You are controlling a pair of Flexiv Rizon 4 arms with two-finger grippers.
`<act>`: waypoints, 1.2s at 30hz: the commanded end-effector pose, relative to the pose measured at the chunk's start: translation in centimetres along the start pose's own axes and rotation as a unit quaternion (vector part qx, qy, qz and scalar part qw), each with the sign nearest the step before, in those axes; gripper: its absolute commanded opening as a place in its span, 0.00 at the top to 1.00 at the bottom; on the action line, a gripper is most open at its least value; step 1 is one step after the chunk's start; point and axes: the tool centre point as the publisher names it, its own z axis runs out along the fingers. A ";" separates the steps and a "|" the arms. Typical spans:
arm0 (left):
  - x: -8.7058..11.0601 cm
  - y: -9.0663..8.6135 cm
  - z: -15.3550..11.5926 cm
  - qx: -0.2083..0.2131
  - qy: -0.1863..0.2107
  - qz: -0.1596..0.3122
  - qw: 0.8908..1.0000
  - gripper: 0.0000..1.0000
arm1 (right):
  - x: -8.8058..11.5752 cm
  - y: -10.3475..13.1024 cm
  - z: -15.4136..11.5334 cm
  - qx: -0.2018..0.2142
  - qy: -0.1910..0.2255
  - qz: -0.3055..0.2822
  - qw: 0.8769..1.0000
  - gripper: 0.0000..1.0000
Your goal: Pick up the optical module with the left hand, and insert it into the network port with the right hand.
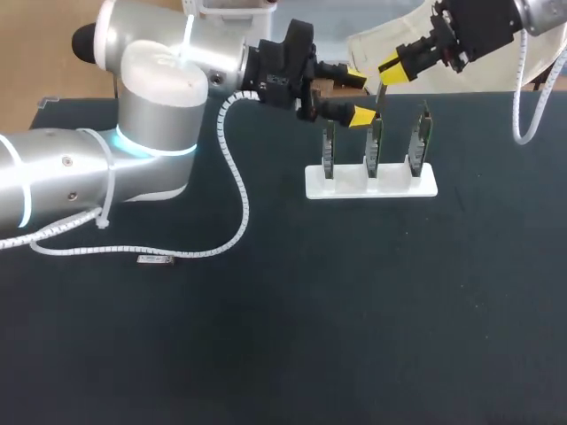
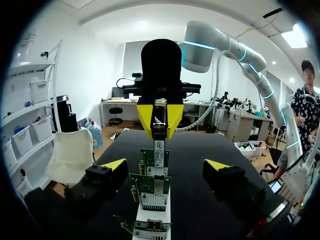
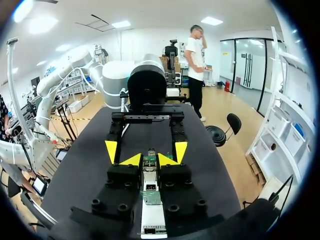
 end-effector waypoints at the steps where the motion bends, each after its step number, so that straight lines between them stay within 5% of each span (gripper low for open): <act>1: -0.5 0.2 -0.4 0.018 0.029 -0.011 0.999 0.00 | 0.0 -0.2 0.0 -0.001 -0.001 0.000 1.000 1.00; 11: -1.0 0.6 0.0 0.037 0.099 0.014 0.994 0.00 | 0.1 -0.2 -0.1 0.000 -0.001 0.002 1.000 1.00; 36: 1.2 1.1 -0.7 0.033 0.143 -0.005 0.989 0.00 | 0.1 -0.5 -0.1 -0.002 0.005 0.001 1.000 1.00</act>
